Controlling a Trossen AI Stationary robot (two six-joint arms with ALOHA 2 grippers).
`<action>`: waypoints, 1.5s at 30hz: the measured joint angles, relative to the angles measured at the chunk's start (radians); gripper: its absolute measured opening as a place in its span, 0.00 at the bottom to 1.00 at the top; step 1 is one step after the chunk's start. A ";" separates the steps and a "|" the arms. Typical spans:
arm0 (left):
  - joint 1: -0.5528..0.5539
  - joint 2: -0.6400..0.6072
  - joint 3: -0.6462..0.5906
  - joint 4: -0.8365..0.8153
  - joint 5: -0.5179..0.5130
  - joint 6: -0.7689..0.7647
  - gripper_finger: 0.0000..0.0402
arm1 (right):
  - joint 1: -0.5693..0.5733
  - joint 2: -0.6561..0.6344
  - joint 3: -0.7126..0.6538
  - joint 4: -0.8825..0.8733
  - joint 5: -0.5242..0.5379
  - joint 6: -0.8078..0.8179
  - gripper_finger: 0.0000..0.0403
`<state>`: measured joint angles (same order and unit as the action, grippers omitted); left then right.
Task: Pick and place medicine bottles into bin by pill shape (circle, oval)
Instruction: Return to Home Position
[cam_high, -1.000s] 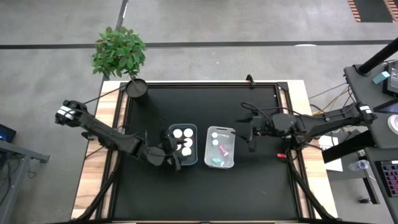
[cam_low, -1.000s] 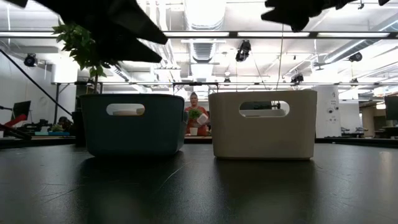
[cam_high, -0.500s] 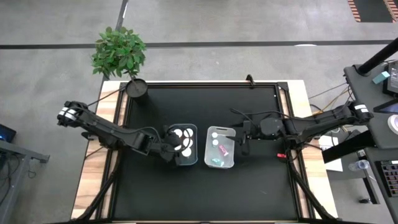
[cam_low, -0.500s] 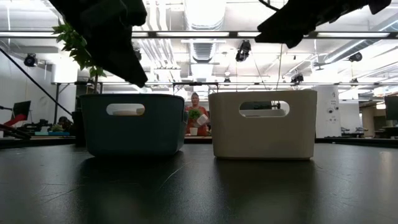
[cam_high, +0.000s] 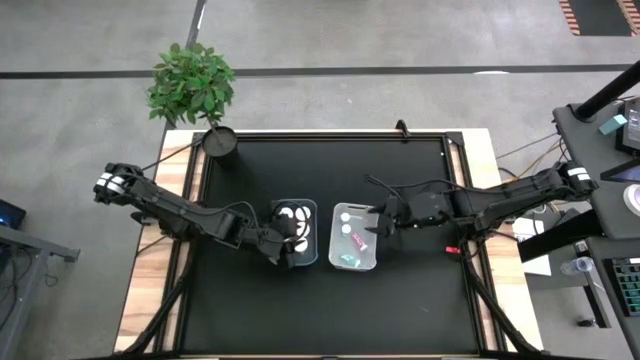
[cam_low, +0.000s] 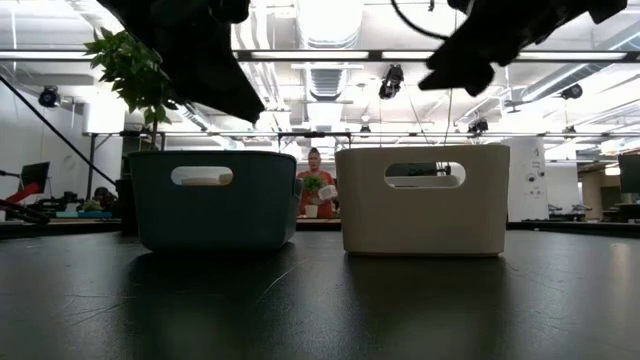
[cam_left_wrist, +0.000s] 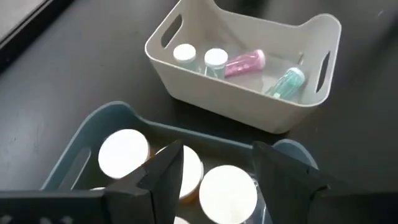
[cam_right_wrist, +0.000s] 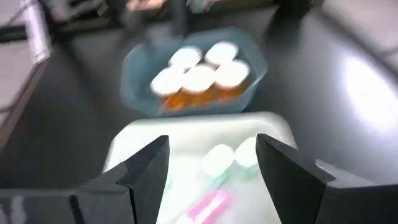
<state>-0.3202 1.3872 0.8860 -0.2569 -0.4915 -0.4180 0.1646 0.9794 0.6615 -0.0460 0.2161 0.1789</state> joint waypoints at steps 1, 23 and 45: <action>0.000 0.000 0.000 0.001 0.000 0.010 0.44 | 0.000 0.001 0.012 -0.046 -0.044 0.030 0.57; 0.007 0.000 0.000 0.066 -0.040 0.014 0.44 | 0.007 0.179 0.102 -0.337 -0.111 0.045 0.57; -0.034 -0.080 -0.042 0.059 -0.026 0.189 0.44 | 0.077 0.003 -0.075 -0.065 -0.056 -0.196 0.57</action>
<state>-0.3538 1.3074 0.8443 -0.1978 -0.5171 -0.2290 0.2420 0.9829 0.5869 -0.1110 0.1601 -0.0172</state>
